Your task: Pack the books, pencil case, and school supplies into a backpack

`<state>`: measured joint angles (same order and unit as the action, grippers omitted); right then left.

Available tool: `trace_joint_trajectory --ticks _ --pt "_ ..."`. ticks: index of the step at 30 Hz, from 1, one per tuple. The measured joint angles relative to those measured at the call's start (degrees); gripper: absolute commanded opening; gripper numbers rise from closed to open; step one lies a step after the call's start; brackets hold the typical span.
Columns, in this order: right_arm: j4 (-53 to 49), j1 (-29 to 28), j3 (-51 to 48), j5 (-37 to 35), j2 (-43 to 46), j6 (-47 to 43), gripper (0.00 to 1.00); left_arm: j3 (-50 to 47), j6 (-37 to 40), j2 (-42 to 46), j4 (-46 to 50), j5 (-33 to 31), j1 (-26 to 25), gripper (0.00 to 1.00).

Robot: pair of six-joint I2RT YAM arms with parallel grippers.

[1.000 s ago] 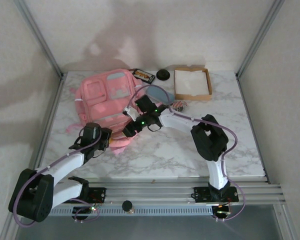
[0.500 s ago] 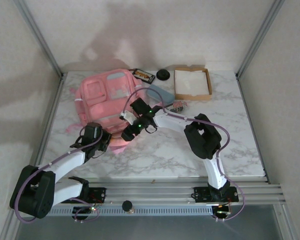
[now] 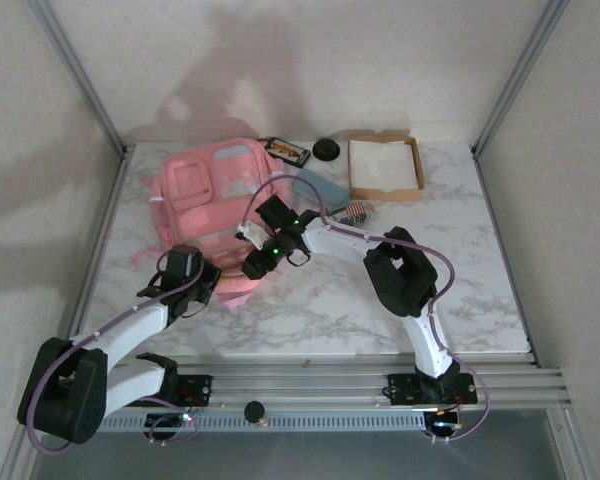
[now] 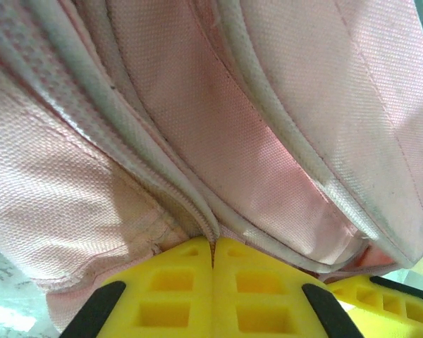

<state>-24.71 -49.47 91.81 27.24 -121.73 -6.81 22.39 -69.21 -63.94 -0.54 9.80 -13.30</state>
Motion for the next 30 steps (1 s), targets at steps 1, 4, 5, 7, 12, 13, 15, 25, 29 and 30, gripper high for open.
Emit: trace_joint_trajectory --ticks 1,4,5,7,12,13,15,25,29,30 --pt "-0.07 0.00 0.00 0.00 0.13 0.02 0.47 0.07 0.22 0.17 0.26 -0.04 0.00 0.00" --pt "-0.22 0.00 0.00 -0.02 0.76 0.22 0.44 0.11 0.70 0.70 0.85 -0.55 0.07 0.00" --pt "-0.24 0.00 0.00 -0.02 0.90 0.15 0.42 0.13 0.83 0.87 1.03 -0.66 0.07 0.00" --pt "-0.50 0.00 0.00 -0.04 0.98 0.07 0.37 0.11 1.11 1.05 1.27 -0.70 0.24 0.00" --pt "-0.98 0.00 0.02 -0.22 0.98 0.09 0.27 0.13 1.60 1.22 1.70 -0.83 0.61 0.00" --pt "-1.09 0.00 0.02 -0.22 0.98 0.02 0.26 0.13 1.62 1.29 1.79 -0.83 0.74 0.00" --pt "-1.44 -0.02 0.02 -0.20 0.98 -0.07 0.25 0.11 1.77 1.40 1.99 -0.83 1.05 0.00" --pt "-1.40 -2.01 0.09 -0.15 1.11 -0.70 0.24 0.13 3.45 2.64 3.91 -0.66 3.56 0.00" --pt "-1.03 -3.34 0.15 0.11 1.51 -0.46 0.27 0.15 4.81 2.73 4.74 -0.66 4.85 0.00" --pt "-0.87 -3.58 0.17 0.70 1.55 -0.15 0.28 0.20 5.03 2.73 4.90 -0.68 5.07 0.00"
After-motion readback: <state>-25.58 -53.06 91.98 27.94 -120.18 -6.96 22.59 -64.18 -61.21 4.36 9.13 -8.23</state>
